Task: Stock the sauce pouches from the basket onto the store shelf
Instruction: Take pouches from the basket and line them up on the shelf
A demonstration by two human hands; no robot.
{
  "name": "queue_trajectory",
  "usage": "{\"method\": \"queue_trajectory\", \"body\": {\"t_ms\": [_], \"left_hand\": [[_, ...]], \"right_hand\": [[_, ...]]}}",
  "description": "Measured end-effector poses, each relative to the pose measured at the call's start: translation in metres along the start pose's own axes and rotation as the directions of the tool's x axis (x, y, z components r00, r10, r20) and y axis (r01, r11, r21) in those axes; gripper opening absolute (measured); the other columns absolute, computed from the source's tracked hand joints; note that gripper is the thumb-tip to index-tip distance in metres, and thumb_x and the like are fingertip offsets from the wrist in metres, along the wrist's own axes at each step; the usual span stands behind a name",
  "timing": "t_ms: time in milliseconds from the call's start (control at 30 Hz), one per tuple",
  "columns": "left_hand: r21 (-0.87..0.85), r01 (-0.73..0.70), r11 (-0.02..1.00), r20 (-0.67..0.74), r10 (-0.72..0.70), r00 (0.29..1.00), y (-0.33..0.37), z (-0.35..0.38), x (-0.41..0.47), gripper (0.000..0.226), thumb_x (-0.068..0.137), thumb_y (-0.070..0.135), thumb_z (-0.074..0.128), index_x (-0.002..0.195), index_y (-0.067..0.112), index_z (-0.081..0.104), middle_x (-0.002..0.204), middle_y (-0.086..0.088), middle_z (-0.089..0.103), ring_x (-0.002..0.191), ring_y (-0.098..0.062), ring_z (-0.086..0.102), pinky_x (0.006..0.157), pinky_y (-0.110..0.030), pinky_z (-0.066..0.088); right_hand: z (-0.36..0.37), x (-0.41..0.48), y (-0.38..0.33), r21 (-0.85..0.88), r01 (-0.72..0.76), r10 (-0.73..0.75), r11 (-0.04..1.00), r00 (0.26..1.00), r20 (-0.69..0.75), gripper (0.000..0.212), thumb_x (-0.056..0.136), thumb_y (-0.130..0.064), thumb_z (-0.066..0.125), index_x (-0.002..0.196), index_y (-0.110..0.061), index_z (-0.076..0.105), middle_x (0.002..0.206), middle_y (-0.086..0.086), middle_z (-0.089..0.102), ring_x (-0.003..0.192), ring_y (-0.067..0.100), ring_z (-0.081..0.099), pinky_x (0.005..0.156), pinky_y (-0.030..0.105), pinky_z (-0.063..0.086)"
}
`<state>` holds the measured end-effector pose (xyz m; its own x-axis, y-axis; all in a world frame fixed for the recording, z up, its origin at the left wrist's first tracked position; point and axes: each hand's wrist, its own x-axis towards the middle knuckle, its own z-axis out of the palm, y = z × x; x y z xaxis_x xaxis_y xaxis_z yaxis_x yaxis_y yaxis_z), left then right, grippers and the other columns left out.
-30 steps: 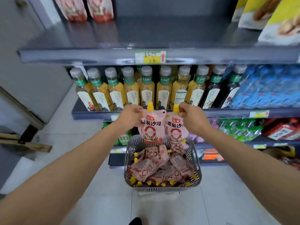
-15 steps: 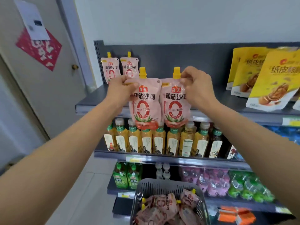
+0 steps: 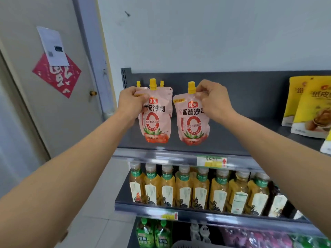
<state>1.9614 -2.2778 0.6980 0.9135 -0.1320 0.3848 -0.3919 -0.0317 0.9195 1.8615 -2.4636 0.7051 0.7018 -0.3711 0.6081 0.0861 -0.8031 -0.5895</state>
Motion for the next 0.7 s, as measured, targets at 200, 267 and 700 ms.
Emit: {"method": "queue_trajectory", "body": {"t_ms": [200, 267, 700], "left_hand": [[0.027, 0.036, 0.999, 0.007, -0.037, 0.999, -0.04, -0.015, 0.058, 0.025, 0.09, 0.003, 0.055, 0.069, 0.016, 0.05, 0.075, -0.001, 0.06, 0.071, -0.015, 0.06, 0.063, -0.028, 0.054], [0.033, 0.049, 0.998, 0.012, -0.05, 0.999, -0.052, -0.018, 0.073, 0.025, 0.09, 0.004, 0.055, 0.069, 0.016, 0.05, 0.076, -0.001, 0.059, 0.072, -0.015, 0.06, 0.061, -0.026, 0.054], [-0.062, 0.254, 0.965, 0.265, -0.229, 0.937, -0.108, -0.034, 0.093, 0.028, 0.088, 0.015, 0.062, 0.115, 0.01, 0.056, 0.107, -0.003, 0.066, 0.087, -0.016, 0.066, 0.054, -0.02, 0.057]], "right_hand": [[0.059, 0.037, 0.003, 0.003, -0.047, 0.047, 0.999, 0.998, 0.039, 0.019, 0.092, -0.002, 0.045, 0.084, -0.016, 0.055, 0.087, 0.003, 0.059, 0.085, 0.023, 0.058, 0.073, 0.036, 0.052], [0.074, 0.046, 0.003, 0.016, -0.069, 0.068, 0.998, 0.997, 0.048, 0.019, 0.092, -0.002, 0.046, 0.085, -0.017, 0.056, 0.088, 0.003, 0.06, 0.088, 0.025, 0.06, 0.077, 0.041, 0.055], [0.095, 0.037, 0.041, 0.336, -0.44, 0.329, 0.833, 0.882, 0.338, 0.04, 0.083, -0.011, 0.069, 0.119, -0.01, 0.05, 0.105, -0.001, 0.062, 0.078, 0.003, 0.06, 0.048, 0.009, 0.047]]}}
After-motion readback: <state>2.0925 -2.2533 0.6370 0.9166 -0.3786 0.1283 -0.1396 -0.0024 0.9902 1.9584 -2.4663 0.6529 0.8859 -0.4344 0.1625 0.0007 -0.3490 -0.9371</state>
